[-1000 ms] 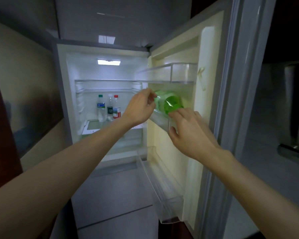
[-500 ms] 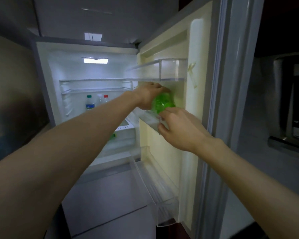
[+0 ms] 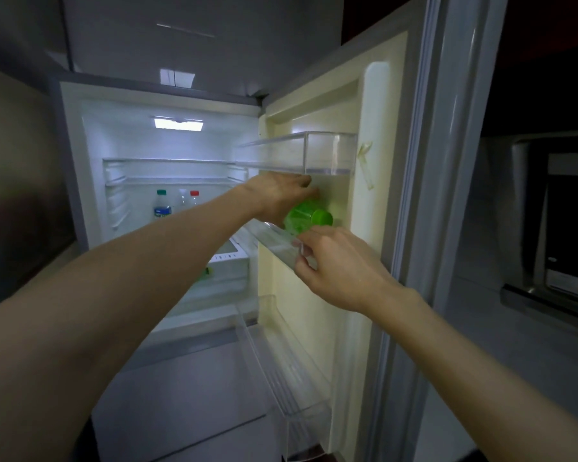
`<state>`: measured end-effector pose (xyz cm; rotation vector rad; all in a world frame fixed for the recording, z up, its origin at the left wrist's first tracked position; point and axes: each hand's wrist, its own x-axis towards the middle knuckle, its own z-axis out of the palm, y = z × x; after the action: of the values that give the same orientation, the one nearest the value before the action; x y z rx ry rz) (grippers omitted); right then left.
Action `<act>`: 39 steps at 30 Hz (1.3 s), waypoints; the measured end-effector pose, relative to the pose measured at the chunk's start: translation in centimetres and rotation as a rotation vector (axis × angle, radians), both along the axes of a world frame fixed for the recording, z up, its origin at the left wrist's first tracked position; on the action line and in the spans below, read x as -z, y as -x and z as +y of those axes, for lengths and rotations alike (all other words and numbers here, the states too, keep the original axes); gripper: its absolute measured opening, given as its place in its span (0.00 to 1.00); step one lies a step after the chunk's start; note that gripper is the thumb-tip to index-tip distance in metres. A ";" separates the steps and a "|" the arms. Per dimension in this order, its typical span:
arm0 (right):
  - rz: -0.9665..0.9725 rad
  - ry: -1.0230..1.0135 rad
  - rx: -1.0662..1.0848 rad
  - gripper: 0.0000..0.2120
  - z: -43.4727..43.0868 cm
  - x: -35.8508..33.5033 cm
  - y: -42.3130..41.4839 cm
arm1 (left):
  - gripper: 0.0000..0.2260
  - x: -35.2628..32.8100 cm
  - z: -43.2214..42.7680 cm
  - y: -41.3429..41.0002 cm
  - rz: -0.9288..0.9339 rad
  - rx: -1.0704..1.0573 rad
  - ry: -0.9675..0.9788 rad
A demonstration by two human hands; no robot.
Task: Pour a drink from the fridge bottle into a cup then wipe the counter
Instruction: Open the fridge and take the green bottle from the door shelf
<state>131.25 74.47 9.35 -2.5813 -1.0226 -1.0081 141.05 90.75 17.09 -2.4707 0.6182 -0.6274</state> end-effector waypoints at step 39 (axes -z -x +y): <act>-0.018 0.009 -0.015 0.11 0.3 -0.1 0.1 | 0.29 0.2 1.9 1.7 0.096 0.201 0.120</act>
<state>131.20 74.82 9.41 -2.5723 -1.0510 -1.0277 139.32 92.66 16.93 -2.5821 0.8986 -0.6412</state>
